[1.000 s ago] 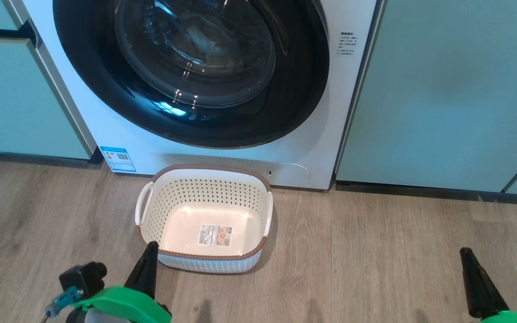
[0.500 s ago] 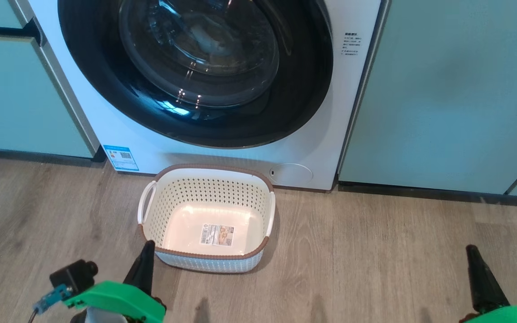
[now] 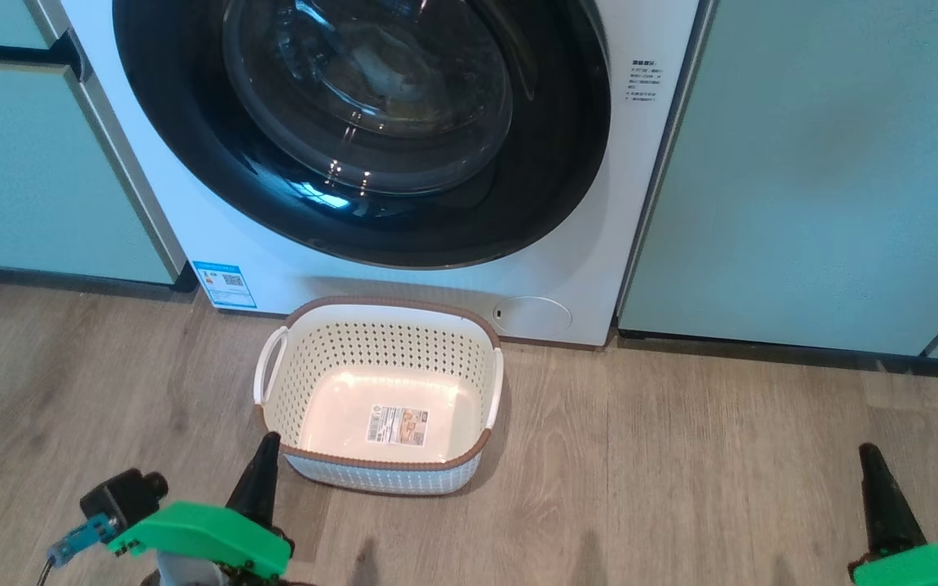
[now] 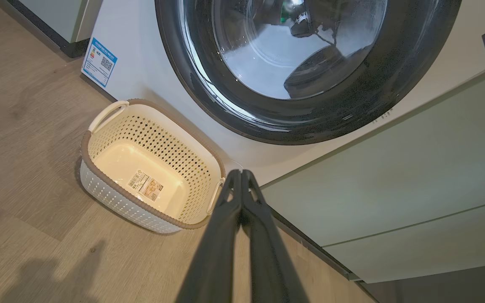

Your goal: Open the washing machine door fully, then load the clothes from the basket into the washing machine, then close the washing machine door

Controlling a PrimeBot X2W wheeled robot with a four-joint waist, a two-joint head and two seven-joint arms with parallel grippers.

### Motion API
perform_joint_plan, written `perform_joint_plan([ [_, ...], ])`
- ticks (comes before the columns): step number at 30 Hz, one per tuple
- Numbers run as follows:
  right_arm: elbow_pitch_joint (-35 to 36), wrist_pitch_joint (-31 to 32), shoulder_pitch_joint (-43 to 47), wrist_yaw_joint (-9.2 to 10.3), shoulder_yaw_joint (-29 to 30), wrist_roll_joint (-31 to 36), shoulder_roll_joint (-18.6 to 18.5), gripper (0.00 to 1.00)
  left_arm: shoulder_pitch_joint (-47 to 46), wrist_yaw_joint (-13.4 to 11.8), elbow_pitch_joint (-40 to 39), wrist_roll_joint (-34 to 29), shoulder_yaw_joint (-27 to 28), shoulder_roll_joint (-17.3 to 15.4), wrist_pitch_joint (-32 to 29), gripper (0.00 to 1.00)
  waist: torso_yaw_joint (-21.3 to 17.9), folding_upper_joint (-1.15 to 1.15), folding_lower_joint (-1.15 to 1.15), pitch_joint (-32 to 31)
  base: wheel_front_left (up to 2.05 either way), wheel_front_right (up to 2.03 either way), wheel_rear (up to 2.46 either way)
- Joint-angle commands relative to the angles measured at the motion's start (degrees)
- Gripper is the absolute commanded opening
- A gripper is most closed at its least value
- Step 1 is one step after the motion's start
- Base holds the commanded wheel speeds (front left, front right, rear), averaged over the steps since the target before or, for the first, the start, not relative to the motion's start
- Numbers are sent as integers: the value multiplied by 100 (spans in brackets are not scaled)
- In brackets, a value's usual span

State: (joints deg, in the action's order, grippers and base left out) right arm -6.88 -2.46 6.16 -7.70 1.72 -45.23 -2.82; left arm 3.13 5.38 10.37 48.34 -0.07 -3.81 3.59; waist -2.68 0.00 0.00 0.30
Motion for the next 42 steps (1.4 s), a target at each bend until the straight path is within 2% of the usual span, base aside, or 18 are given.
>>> perform_joint_plan([
  [1,130,34,-376,8,-2,-236,-124,0,-339,37,-127,196,144,-18,-36,0,8,0,0,0,0,0,0],
  [42,-334,407,-844,15,133,-2840,-154,0,-671,134,151,2535,434,44,-581,0,154,0,0,-7,0,0,0],
])
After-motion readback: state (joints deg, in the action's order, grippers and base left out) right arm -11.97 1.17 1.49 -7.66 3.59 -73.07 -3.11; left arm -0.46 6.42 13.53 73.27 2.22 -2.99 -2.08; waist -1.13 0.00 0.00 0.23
